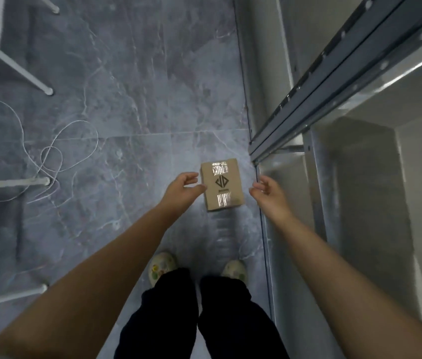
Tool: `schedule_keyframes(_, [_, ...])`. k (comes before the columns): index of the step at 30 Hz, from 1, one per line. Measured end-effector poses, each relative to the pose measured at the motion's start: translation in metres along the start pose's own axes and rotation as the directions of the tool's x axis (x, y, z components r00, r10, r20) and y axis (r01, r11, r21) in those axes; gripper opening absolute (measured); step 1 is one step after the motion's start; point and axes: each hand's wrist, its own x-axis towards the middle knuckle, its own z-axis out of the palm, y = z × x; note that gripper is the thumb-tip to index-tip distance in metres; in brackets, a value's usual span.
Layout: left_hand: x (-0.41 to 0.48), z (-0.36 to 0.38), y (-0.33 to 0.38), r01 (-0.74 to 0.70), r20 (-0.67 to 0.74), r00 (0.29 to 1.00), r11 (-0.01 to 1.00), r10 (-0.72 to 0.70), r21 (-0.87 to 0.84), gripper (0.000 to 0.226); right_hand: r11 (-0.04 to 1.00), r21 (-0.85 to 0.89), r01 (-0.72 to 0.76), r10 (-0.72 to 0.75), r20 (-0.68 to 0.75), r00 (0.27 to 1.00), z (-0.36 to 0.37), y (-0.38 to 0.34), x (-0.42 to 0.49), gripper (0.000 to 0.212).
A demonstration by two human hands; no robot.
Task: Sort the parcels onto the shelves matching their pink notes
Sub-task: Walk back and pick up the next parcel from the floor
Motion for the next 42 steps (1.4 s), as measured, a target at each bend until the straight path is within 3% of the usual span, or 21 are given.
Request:
schedule_keyframes(9, [0.163,0.058,-0.132,0.003,0.090,0.996,0.972,-0.025,0.237,0.052,0.998,-0.065,-0.013,0.014,0.009,1.000,0.062,0.128,0.142,0.051])
schedule_keyframes(14, [0.232,0.088,-0.177,0.105,0.096,0.983,0.912,-0.155,0.396,0.069,0.983,-0.168,-0.070,0.073,0.011,0.997,0.070,0.182,0.207,0.072])
schedule_keyframes(18, [0.254,0.117,-0.197,0.161,0.212,0.953,0.956,-0.215,0.243,0.063,0.977,-0.173,-0.121,0.133,0.060,0.989,0.082,0.212,0.234,0.073])
schedule_keyframes(22, [0.251,0.126,-0.197,0.143,0.199,0.964,0.976,-0.175,0.167,0.075,0.986,-0.151,-0.072,0.077,0.023,0.997,0.090,0.217,0.232,0.061])
schedule_keyframes(28, [0.188,0.086,-0.140,0.071,0.111,0.991,0.997,-0.073,0.024,0.072,0.996,-0.079,0.049,-0.047,0.017,0.999,0.085,0.153,0.161,0.060])
schedule_keyframes(37, [-0.008,-0.042,0.022,-0.119,-0.031,0.993,0.989,0.117,-0.088,0.065,0.969,-0.020,0.245,-0.245,0.028,0.969,0.054,-0.049,-0.026,0.054])
schedule_keyframes(42, [-0.108,-0.105,0.111,-0.266,-0.112,0.960,0.961,0.258,-0.069,0.065,0.942,0.013,0.335,-0.335,0.044,0.941,0.030,-0.154,-0.127,0.054])
